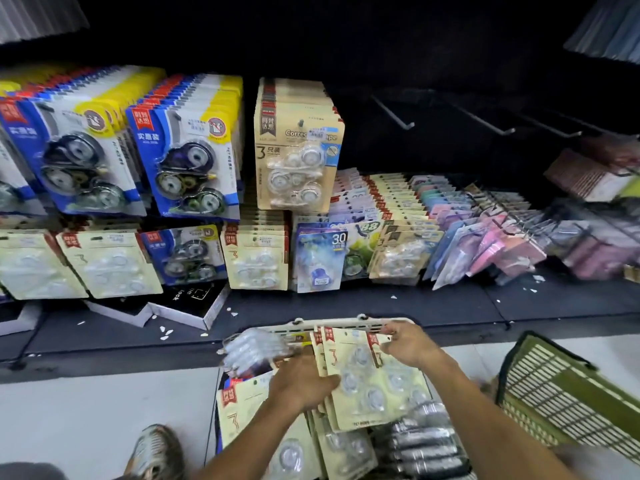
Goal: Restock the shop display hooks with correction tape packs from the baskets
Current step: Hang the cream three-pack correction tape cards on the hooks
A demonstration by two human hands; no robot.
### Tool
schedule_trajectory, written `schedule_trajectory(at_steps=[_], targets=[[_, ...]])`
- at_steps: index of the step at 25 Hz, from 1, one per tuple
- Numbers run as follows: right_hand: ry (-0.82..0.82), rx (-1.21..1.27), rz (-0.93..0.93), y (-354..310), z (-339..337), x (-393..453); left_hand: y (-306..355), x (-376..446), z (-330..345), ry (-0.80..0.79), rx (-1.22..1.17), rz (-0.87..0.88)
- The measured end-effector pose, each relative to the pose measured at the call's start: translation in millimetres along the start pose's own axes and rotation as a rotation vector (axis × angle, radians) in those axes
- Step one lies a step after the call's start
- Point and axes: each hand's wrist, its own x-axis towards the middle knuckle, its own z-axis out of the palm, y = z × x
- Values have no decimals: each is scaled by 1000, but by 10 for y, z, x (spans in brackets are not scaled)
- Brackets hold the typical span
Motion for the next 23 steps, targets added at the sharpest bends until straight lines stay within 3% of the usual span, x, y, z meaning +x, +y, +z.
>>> schedule_trajectory(at_steps=[4, 9, 13, 18, 23], targets=[[-33, -131, 120, 337, 143, -62, -77, 165, 264, -24, -141, -92], [4, -313, 164, 463, 110, -130, 156, 267, 303, 78, 12, -224], [-102, -80, 161, 557, 208, -81, 306, 413, 325, 194, -29, -137], [-199, 227, 159, 639, 196, -37, 365, 508, 439, 29, -504, -136], [-191, 368, 182, 709, 189, 8, 371, 542, 455, 55, -522, -178]])
